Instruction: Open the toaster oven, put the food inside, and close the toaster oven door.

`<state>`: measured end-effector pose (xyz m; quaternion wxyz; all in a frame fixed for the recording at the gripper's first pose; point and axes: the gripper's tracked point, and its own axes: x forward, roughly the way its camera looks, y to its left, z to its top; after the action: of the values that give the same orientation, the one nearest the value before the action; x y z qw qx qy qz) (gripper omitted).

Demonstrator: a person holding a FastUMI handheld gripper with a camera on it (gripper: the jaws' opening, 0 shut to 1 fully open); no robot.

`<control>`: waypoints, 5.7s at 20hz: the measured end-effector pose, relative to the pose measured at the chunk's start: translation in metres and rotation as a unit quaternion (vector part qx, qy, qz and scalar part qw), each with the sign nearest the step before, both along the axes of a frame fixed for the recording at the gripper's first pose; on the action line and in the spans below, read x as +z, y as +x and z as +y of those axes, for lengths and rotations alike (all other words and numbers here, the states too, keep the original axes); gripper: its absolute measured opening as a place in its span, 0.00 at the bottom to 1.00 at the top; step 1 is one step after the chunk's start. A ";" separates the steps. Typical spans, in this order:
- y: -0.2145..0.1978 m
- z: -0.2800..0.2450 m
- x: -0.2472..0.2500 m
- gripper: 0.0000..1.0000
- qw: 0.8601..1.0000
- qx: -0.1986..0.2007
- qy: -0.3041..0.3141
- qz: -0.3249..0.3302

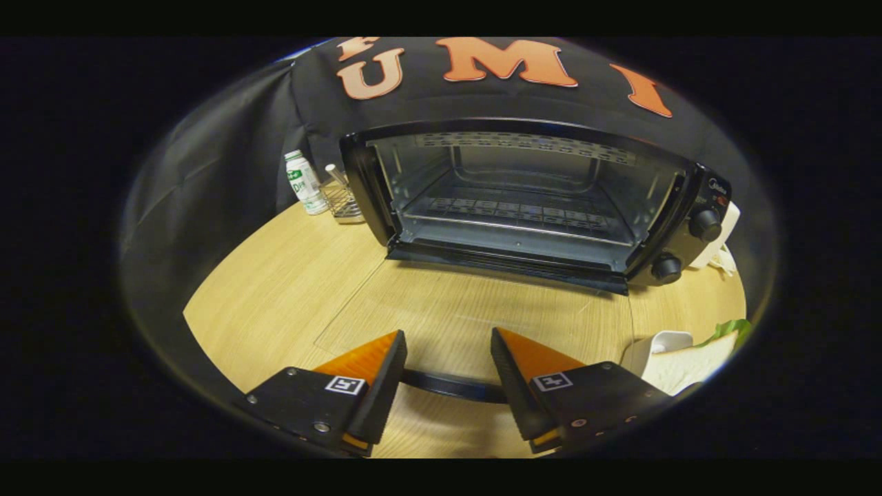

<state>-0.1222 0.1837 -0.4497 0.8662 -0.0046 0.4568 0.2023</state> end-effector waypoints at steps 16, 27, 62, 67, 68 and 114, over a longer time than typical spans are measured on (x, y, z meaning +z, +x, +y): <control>-0.005 -0.006 0.007 0.75 0.999 -0.034 0.016 0.018; 0.013 -0.081 0.083 0.93 0.995 -0.076 0.021 -0.064; -0.009 -0.225 0.006 0.40 0.942 -0.232 0.161 0.183; -0.003 -0.226 0.035 0.38 0.945 -0.239 0.165 0.149; -0.001 -0.227 0.042 0.38 0.945 -0.242 0.167 0.142; 0.158 0.000 0.034 0.37 0.811 -0.376 0.444 0.062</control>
<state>0.0359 0.1840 -0.4159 0.7523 0.5649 0.3366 0.0413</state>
